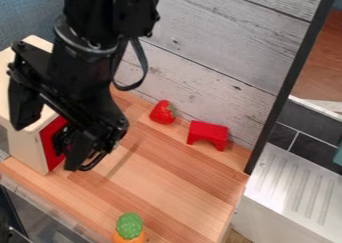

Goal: Pull the door of the drawer and open it

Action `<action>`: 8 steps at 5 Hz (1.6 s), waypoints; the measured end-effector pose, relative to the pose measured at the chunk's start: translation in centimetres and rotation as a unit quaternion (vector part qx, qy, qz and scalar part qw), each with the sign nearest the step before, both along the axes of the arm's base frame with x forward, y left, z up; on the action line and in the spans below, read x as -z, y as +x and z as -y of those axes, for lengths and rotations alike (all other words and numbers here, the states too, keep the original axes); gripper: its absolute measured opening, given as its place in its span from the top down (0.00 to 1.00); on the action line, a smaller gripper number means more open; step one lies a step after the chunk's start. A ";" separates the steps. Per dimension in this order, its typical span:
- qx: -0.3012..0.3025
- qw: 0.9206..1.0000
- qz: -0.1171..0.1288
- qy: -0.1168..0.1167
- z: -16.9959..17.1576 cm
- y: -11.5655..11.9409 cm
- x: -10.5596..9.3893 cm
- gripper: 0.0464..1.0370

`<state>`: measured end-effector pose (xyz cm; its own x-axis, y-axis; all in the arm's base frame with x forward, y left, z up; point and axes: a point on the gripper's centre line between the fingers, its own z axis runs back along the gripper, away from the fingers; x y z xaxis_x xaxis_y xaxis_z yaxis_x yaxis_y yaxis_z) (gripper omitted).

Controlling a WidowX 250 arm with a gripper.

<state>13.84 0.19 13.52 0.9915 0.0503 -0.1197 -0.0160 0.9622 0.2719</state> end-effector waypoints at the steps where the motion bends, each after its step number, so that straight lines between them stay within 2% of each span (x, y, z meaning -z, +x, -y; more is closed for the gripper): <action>1: 0.014 1.000 0.002 0.002 -0.2 0.0 0.4 0.04; 2: 0.115 0.993 0.021 0.031 -3.1 0.9 2.3 0.04; 3: 0.172 0.984 0.039 0.024 -5.3 2.0 4.7 0.04; 4: 0.202 0.977 0.036 0.049 -6.0 3.9 7.7 0.04; 5: 0.184 0.979 0.070 0.052 -6.5 5.7 10.2 0.04; 6: 0.132 0.985 0.104 0.040 -6.4 7.2 11.5 0.04; 8: 0.063 0.984 0.161 0.041 -6.4 11.6 10.5 0.04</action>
<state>25.43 6.55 2.97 0.9764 -0.0782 0.2013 0.0031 0.9371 0.3492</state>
